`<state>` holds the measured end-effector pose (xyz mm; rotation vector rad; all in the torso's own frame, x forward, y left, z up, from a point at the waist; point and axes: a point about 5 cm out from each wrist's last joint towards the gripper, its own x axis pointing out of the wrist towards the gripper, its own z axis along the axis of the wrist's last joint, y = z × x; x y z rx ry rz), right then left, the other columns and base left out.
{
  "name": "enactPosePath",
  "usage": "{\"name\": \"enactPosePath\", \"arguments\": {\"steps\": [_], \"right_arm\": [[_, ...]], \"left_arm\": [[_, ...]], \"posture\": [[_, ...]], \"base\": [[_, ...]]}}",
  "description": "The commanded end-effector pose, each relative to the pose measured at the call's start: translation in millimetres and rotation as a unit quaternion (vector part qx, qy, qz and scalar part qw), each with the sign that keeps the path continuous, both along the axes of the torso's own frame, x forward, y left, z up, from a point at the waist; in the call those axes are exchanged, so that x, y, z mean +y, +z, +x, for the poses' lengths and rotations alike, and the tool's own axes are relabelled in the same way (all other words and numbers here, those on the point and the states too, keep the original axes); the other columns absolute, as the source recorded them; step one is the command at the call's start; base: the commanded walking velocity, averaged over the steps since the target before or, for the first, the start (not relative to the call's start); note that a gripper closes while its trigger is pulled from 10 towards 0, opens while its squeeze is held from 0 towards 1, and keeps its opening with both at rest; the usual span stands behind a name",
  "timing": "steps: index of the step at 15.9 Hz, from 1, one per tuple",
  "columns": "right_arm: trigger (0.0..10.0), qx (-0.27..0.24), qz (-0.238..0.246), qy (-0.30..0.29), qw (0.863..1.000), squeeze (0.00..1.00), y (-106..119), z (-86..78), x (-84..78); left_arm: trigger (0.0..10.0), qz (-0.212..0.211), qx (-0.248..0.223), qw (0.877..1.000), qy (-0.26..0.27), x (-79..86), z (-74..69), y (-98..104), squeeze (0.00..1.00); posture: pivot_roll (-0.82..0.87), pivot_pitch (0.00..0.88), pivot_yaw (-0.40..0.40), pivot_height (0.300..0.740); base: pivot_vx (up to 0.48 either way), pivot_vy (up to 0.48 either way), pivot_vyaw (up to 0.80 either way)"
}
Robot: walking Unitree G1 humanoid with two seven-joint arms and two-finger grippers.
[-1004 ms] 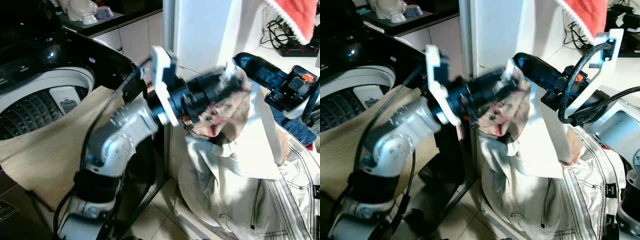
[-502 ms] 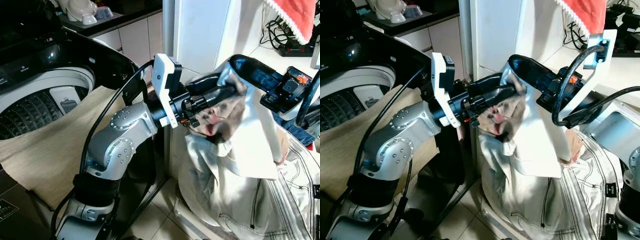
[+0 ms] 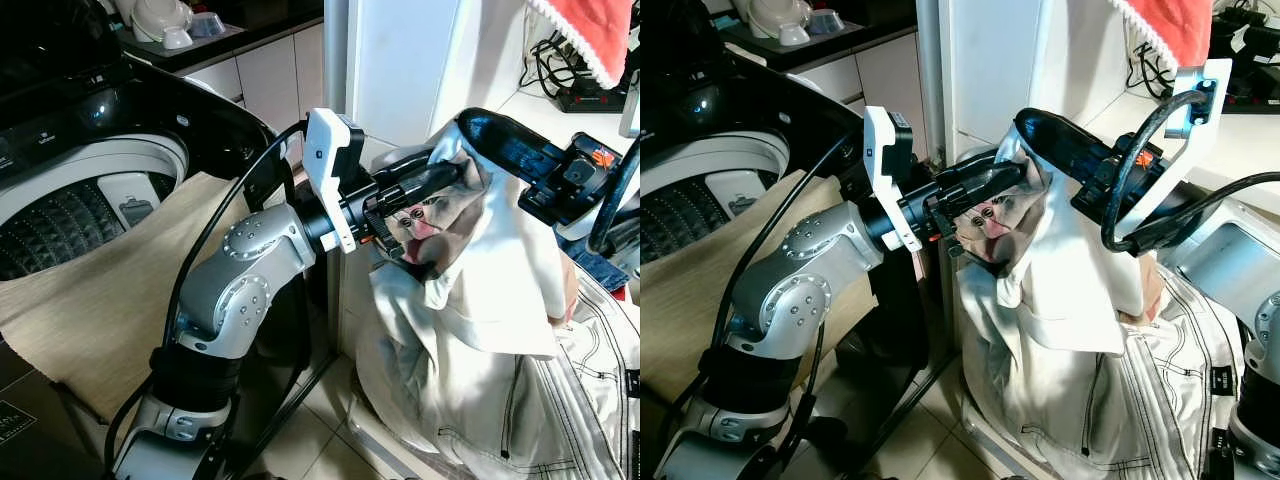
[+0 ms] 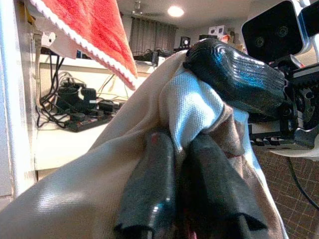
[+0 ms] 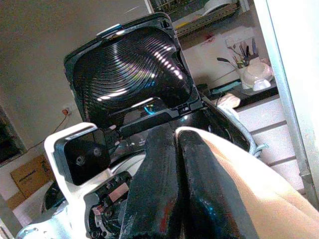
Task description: Clothes washing
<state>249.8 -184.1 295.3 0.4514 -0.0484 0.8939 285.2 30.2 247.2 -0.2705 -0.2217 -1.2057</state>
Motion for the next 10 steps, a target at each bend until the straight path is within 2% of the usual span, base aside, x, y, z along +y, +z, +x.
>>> {"name": "enactPosePath", "arguments": {"steps": [1,8,9,10], "right_arm": [[0.0,-0.007,-0.004,0.004,1.0,0.0,1.7,-2.8,2.8],[0.0,-0.007,-0.011,-0.002,1.0,0.0,1.0,-1.8,2.2],[4.4,-0.013,-0.016,-0.007,1.0,0.0,1.3,-1.1,1.8],[10.0,-0.019,-0.021,-0.011,1.0,0.29,1.7,-0.7,1.6]], "left_arm": [[0.0,-0.003,-0.008,1.0,0.001,0.6,1.7,4.3,0.0],[0.0,-0.031,-0.009,0.999,-0.001,4.0,0.9,8.5,0.0],[0.0,-0.039,-0.012,0.999,0.011,6.5,3.4,11.0,0.0],[0.0,-0.046,-0.015,0.999,0.025,9.4,6.2,13.7,0.0]], "posture": [[-0.21,0.0,0.069,0.74],[-0.21,0.0,0.066,0.74],[-0.21,0.0,0.067,0.74],[-0.21,0.0,0.067,0.74]], "base": [[0.0,0.0,0.0],[0.0,0.0,0.0],[0.0,0.0,0.0],[0.0,0.0,0.0]]}}
